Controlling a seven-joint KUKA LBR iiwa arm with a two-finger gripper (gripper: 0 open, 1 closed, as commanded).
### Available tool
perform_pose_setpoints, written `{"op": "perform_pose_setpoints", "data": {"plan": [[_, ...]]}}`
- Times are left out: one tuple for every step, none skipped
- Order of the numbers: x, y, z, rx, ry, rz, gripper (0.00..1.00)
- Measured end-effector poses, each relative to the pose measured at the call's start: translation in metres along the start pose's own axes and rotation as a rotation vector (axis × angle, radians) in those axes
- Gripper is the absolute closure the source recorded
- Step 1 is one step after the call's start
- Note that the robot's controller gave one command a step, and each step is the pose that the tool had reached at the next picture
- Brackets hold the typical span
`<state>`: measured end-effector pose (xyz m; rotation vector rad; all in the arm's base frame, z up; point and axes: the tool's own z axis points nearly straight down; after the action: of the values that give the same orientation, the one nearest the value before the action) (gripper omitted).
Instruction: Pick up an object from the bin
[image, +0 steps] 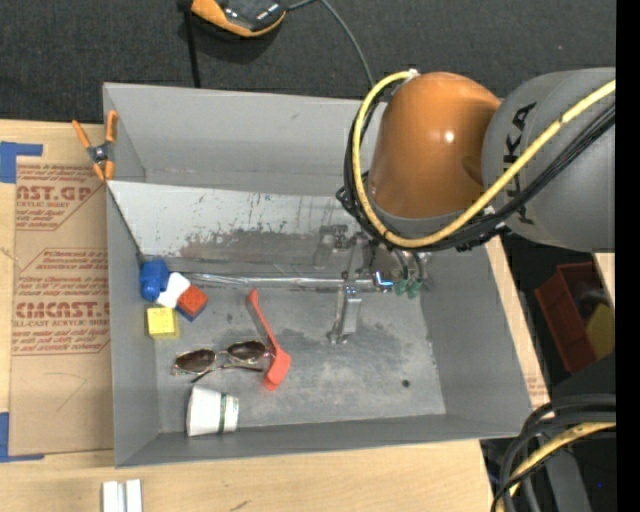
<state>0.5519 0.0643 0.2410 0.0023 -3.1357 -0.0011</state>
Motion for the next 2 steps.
{"op": "perform_pose_setpoints", "data": {"plan": [[-0.001, 0.0, -0.005, -0.001, -0.008, 0.001, 0.0], [-0.005, 0.024, 0.027, 0.001, -0.013, -0.066, 0.0]]}}
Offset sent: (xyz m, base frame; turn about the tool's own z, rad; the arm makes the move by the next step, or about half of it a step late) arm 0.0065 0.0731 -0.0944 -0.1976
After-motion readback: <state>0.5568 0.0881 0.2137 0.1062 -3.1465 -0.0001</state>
